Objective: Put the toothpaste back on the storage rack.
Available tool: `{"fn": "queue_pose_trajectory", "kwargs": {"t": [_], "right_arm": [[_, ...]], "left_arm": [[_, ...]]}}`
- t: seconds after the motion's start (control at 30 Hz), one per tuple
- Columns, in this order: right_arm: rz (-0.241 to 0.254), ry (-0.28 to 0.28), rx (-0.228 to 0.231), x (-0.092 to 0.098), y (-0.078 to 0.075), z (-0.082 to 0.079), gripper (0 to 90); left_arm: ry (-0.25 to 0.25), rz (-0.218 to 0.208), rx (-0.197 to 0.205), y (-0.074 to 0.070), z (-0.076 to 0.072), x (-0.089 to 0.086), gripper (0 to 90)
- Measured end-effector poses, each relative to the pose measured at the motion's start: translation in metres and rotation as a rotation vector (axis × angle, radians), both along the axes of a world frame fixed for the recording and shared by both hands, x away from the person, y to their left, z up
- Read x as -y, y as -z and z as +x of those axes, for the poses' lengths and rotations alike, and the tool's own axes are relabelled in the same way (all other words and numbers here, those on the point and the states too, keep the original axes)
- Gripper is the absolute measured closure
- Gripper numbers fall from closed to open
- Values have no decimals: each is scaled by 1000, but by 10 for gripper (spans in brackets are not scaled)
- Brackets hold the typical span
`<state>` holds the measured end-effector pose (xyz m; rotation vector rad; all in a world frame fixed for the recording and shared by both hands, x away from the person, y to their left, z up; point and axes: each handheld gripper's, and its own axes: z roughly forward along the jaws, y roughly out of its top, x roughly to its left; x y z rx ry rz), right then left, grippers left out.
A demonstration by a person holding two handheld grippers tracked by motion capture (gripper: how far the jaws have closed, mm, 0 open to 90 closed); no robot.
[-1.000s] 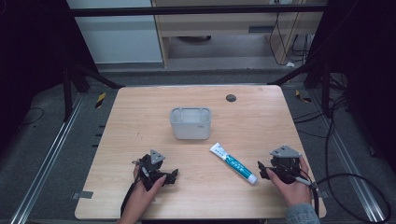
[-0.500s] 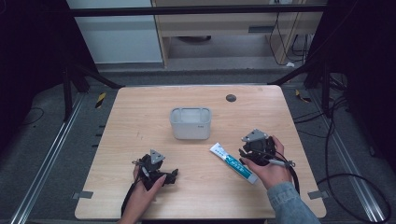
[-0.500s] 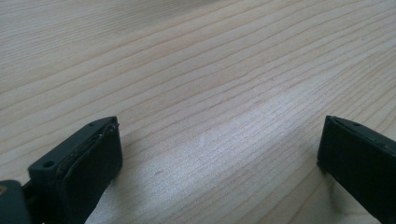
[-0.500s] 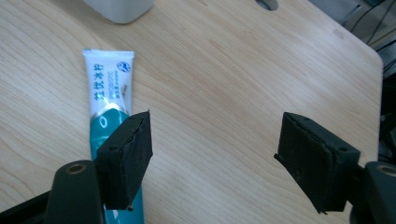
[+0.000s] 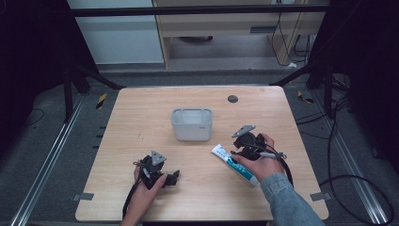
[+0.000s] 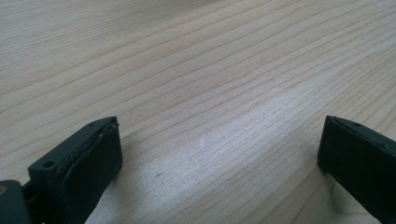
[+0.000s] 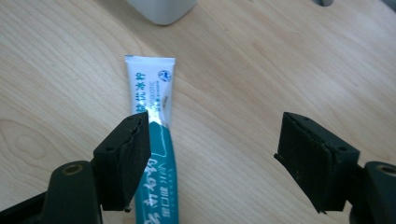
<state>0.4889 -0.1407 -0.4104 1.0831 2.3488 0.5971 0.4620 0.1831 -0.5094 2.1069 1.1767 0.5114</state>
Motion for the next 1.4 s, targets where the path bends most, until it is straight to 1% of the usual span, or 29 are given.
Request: {"fn": "queue_pose_trajectory", "kwargs": {"t": [0.03, 0.17, 0.23, 0.27, 0.3, 0.37, 0.43, 0.5, 0.67, 0.7, 0.73, 0.77, 0.83, 0.87, 1.1, 1.17, 1.2, 1.23, 1.27, 1.3, 1.4], "right_arm": [[3, -6, -18, -2, 2, 1, 273], [14, -15, -42, -6, 6, 2, 305], [32, -24, -63, -8, 8, 1, 337], [32, -24, -63, -8, 8, 1, 337], [44, -27, -74, -8, 10, 0, 342], [42, -27, -82, -9, 11, 0, 345], [29, -35, -88, -9, 14, 0, 350], [32, -38, -102, -8, 17, 1, 360], [34, -35, -120, -6, 21, 5, 371], [36, -36, -133, -6, 23, 6, 388], [36, -36, -133, -6, 23, 6, 388], [41, -42, -146, -7, 24, 7, 393], [41, -44, -150, -8, 24, 7, 391], [38, -46, -162, -8, 25, 8, 384], [46, -47, -182, -9, 29, 11, 388], [55, -40, -202, -9, 32, 15, 405], [55, -40, -202, -9, 32, 15, 405], [57, -40, -220, -9, 34, 18, 420], [57, -40, -220, -9, 34, 18, 420], [64, -39, -235, -9, 36, 19, 431], [68, -37, -245, -11, 38, 20, 434]], "left_arm": [[0, 0, 0, 0, 0, 0, 0], [2, 0, 0, 0, 0, 0, 0], [1, 0, 0, 0, 0, 0, 0], [1, 0, 0, 0, 0, 0, 0], [1, 0, 0, 0, 0, 0, 0], [1, 0, 0, 0, 0, 0, 0], [1, -1, 0, 0, 0, 0, 0], [1, 0, 1, 0, 0, 0, 0], [3, 0, 0, 0, 1, 0, 0], [3, 0, 1, 0, 1, 0, 0], [3, 0, 1, 0, 1, 0, 0], [3, 0, 1, 0, 1, 0, 0], [3, -1, 1, 0, 1, 0, 0], [3, 0, 0, 0, 1, 0, 0], [3, -1, 0, 0, 1, 0, 0], [3, -1, 1, 0, 1, 0, 0], [3, -1, 1, 0, 1, 0, 0], [4, 0, 1, 0, 1, 1, 0], [4, 0, 1, 0, 1, 1, 0], [4, 0, 1, 0, 1, 1, 0], [4, 0, 1, 0, 1, 1, 0]]}}
